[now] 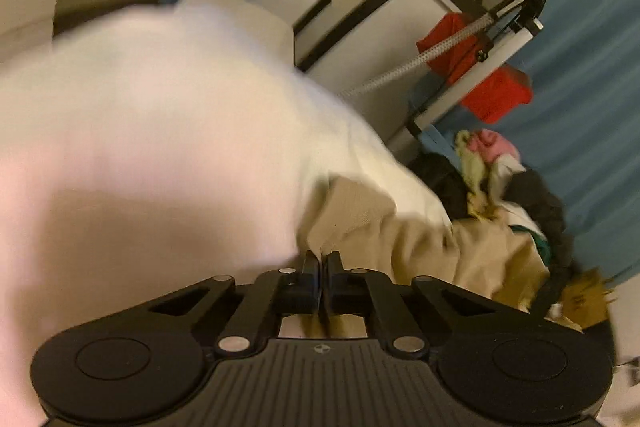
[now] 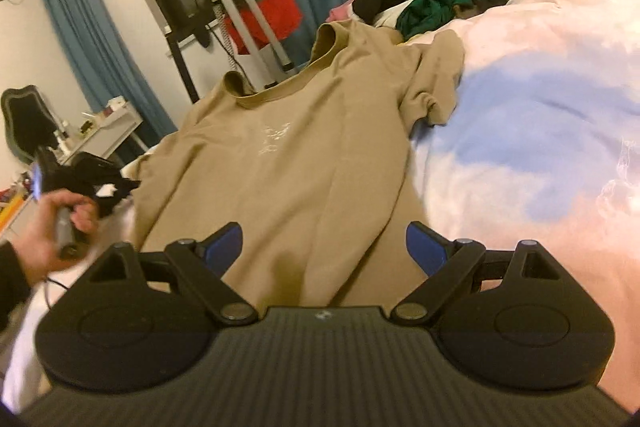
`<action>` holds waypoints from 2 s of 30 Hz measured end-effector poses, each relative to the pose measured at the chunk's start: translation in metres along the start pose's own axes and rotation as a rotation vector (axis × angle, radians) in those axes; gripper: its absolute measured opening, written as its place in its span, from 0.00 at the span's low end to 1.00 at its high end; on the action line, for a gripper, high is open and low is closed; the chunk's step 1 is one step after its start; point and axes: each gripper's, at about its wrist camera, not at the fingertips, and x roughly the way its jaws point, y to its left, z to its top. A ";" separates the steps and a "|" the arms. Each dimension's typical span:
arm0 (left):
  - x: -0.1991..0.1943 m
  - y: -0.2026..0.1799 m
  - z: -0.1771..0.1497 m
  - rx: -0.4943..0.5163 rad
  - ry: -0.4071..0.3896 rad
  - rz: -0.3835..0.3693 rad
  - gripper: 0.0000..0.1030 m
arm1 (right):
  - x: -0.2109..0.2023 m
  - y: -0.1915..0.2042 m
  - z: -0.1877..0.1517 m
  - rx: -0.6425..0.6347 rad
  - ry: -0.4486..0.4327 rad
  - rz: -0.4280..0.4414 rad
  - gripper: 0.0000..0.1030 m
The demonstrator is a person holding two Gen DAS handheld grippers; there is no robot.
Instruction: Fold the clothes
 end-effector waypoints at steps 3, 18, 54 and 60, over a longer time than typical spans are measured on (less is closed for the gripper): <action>-0.017 -0.024 0.035 0.145 -0.097 0.102 0.04 | 0.003 0.001 0.002 -0.020 -0.015 -0.014 0.87; -0.092 -0.036 -0.028 0.316 0.093 0.080 0.51 | -0.023 0.012 0.011 -0.020 -0.045 0.023 0.87; -0.299 0.033 -0.188 0.405 0.502 0.007 0.03 | -0.141 -0.008 -0.044 0.042 0.376 -0.076 0.09; -0.317 0.033 -0.199 0.397 0.543 0.036 0.03 | -0.177 -0.031 -0.021 0.107 0.306 -0.093 0.09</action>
